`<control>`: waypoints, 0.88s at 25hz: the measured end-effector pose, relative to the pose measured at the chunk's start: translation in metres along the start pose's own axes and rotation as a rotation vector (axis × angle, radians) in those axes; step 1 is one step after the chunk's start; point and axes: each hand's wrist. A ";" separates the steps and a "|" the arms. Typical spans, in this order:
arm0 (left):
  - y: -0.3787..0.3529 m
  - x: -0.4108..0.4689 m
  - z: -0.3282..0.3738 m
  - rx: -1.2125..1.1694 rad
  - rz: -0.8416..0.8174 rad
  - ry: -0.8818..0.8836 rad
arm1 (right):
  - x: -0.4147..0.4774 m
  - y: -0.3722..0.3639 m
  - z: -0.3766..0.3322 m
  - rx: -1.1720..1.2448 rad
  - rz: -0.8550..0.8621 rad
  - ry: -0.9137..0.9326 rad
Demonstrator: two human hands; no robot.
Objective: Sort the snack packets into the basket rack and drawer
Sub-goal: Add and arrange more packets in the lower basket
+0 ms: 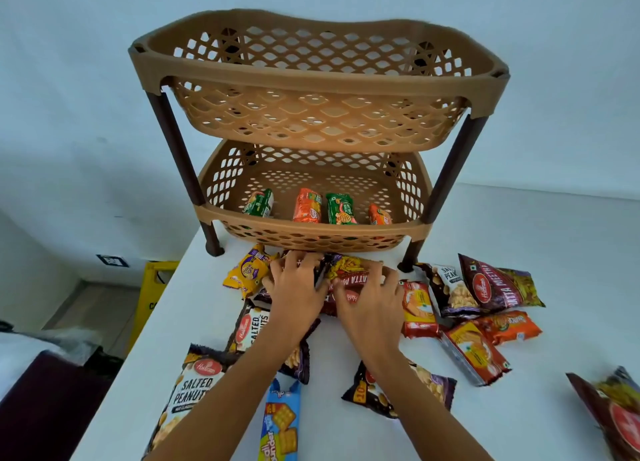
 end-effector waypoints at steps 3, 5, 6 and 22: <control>0.001 0.002 0.006 0.027 -0.032 0.116 | 0.004 -0.007 -0.004 -0.140 -0.077 -0.035; 0.000 0.000 0.004 0.017 -0.047 0.130 | 0.006 -0.007 -0.006 -0.112 -0.142 -0.029; 0.001 -0.001 0.002 0.030 -0.059 0.130 | 0.007 -0.006 -0.006 -0.087 -0.167 -0.028; 0.096 -0.014 0.001 -0.464 -0.059 -0.131 | 0.015 0.096 0.002 0.308 -0.166 0.159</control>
Point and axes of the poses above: each hand's wrist, its own x-axis towards the middle knuckle, its own y-axis out of the back of the hand, z = x × y, and after that the axes turned 13 degrees about -y, right-handed
